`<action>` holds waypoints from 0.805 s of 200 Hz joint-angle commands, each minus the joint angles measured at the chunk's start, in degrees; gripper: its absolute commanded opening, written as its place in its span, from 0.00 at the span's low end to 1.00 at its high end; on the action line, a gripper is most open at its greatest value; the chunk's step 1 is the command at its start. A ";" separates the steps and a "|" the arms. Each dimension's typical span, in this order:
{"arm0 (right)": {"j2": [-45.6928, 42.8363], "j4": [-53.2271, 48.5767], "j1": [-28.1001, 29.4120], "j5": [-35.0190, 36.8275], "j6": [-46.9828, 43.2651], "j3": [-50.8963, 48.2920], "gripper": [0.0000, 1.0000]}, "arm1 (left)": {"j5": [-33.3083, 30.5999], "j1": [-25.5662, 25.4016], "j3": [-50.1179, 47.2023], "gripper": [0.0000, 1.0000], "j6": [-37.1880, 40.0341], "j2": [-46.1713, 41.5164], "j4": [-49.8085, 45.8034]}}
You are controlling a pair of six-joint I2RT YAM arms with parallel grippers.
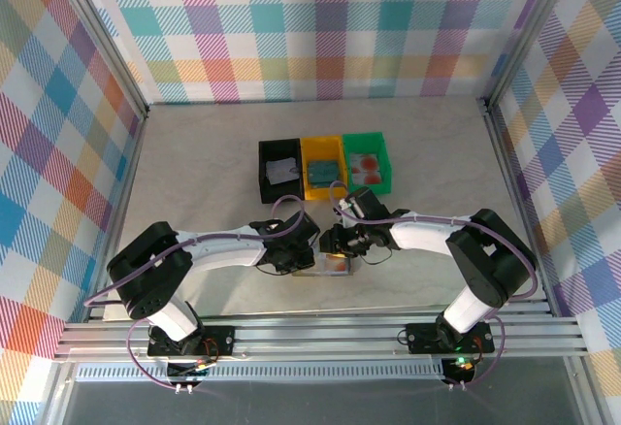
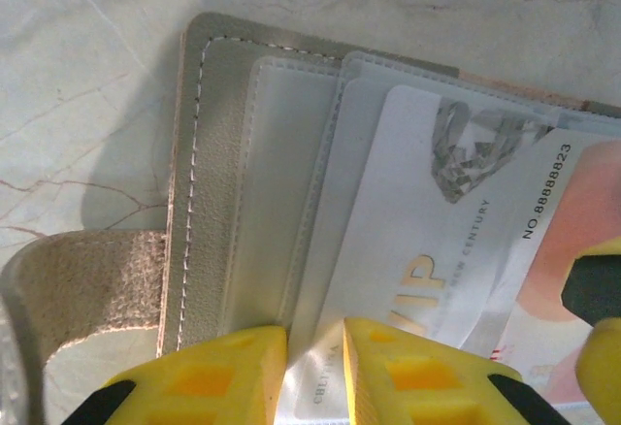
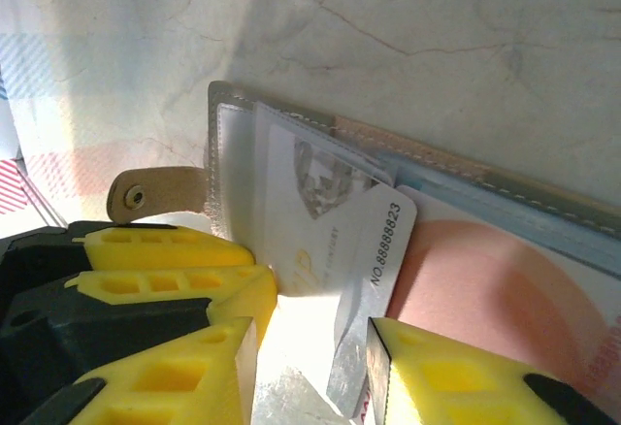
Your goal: Take the credit cards out of the card holder
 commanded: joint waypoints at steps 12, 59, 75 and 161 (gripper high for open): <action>-0.22 -0.86 -0.71 1.49 0.64 -0.15 0.35 | 1.99 -1.18 -3.89 0.24 -1.15 6.38 4.23; 1.14 -0.28 -0.71 1.96 1.88 0.17 0.34 | 3.02 -1.89 -4.69 0.23 -2.09 9.01 6.95; 1.85 -0.47 -0.71 2.28 2.09 0.62 0.34 | 3.53 -2.37 -4.70 0.23 -2.53 10.25 8.01; 4.57 -1.68 0.14 7.02 3.30 2.10 0.33 | 4.74 -3.30 -5.30 0.22 -3.42 13.41 11.40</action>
